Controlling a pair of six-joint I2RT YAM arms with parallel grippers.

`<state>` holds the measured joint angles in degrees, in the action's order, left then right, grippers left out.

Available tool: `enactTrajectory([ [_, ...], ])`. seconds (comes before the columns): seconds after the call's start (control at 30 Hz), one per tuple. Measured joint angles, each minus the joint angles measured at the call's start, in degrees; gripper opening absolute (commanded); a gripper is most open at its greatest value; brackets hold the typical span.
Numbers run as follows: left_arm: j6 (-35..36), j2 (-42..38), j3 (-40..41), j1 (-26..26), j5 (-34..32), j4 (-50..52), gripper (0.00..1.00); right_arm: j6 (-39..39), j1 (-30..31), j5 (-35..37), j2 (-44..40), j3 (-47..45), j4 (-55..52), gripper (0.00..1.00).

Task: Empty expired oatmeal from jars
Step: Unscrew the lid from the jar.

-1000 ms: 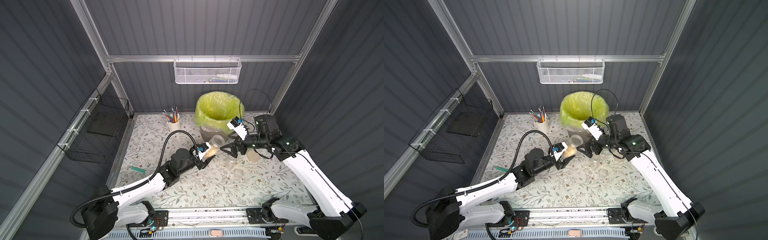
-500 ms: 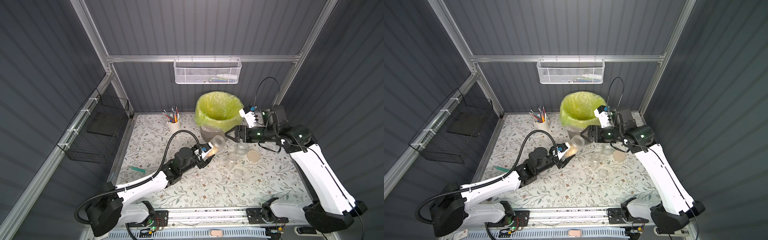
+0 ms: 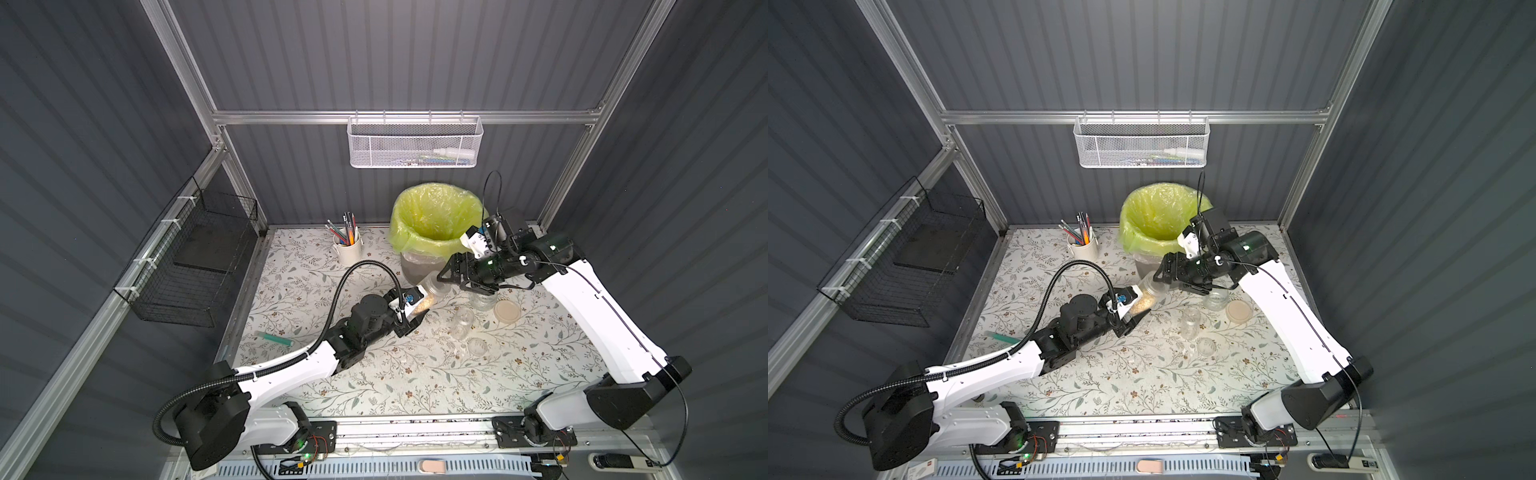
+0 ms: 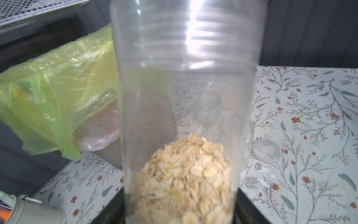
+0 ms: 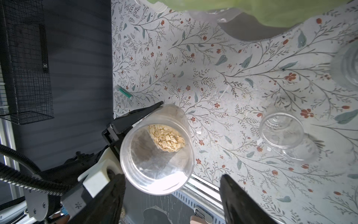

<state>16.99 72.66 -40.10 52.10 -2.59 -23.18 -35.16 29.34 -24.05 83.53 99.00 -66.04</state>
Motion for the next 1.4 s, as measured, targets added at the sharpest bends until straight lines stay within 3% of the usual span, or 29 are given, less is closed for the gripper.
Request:
enactTrajectory([
  [0.83, 0.0, 0.0, 0.0, 0.0, -0.4, 0.9, 0.15, 2.6, 3.0, 1.6, 6.1, 3.4, -1.3, 0.76],
  [1.2, -0.9, -0.5, 0.3, 0.0, 1.0, 1.0, 0.15, 8.1, 3.3, 0.5, 6.3, 3.8, -2.0, 0.51],
  [1.4, -3.8, -2.9, 2.2, 0.0, 3.7, 0.2, 0.15, 18.5, 3.3, -1.7, 5.3, 3.6, -2.4, 0.51],
])
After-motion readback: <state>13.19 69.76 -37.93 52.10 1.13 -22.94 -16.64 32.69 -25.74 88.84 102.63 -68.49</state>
